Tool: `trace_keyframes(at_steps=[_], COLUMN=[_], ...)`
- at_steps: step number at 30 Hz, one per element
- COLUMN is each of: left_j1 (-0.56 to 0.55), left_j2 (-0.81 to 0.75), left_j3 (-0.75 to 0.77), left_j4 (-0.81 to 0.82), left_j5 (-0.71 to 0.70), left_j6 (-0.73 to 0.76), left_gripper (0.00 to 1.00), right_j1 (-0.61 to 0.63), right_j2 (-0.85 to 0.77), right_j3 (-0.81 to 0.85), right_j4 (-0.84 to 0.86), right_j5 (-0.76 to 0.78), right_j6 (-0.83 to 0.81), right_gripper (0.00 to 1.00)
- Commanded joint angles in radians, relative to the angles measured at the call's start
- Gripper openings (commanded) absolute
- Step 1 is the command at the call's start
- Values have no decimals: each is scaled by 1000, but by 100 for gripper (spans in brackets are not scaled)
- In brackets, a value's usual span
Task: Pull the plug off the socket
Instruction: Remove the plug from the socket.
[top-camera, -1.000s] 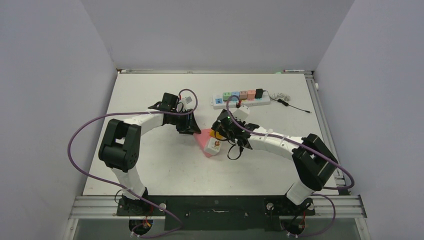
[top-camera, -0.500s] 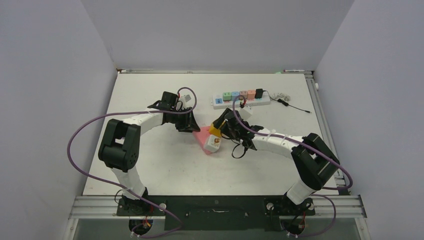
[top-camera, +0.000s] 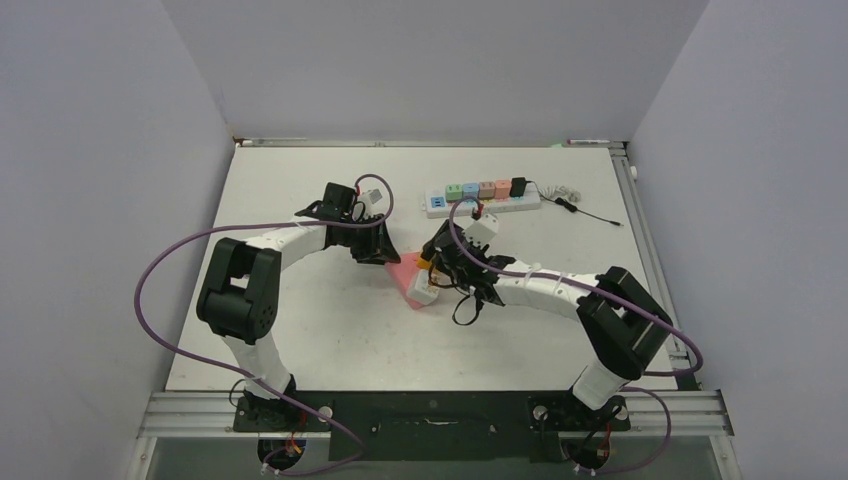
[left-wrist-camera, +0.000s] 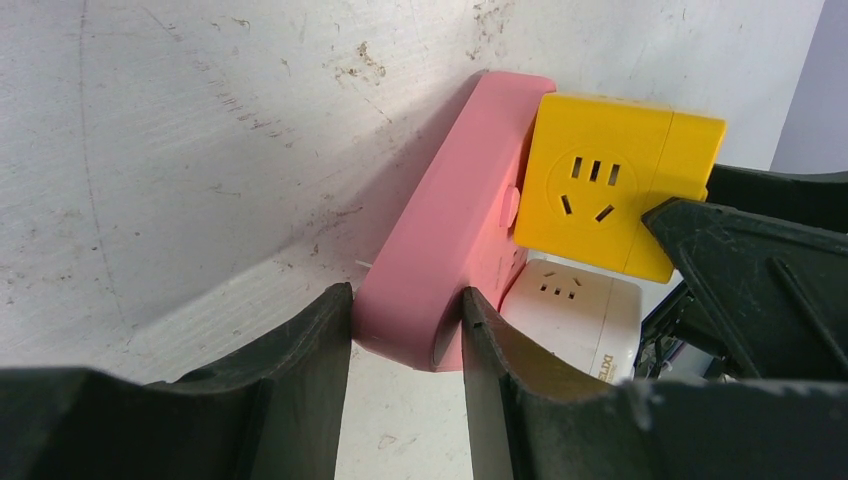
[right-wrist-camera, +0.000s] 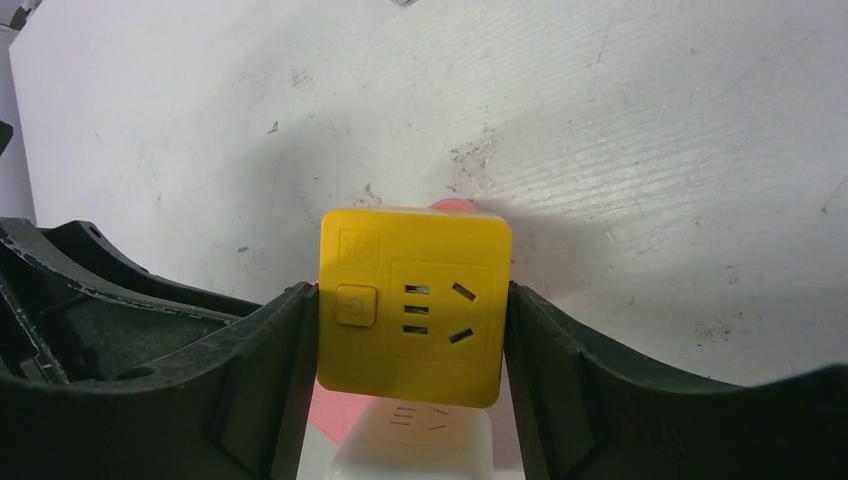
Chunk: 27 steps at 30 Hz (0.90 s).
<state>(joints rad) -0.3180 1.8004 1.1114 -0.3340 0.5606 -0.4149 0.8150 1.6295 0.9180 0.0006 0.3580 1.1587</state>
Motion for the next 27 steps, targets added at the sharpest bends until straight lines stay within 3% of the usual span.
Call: trace_keyframes(at_steps=[1,14,27], left_j1=[-19,-19,-18], left_j2=[13,14,11], left_j3=[0,1,5], left_j4=[-60,-62,-74], left_j5=[-54,-61,-81], left_j6=[34,36,43], left_gripper=[0,0,0], right_j1=[66,186,128], right_j2=[63,122,28], right_j3=[22,154,51], right_j4=[-176,-289,-189], right_j5=[60,215,129], right_j6=[-21,-72,-83], right_gripper=[5,5,5])
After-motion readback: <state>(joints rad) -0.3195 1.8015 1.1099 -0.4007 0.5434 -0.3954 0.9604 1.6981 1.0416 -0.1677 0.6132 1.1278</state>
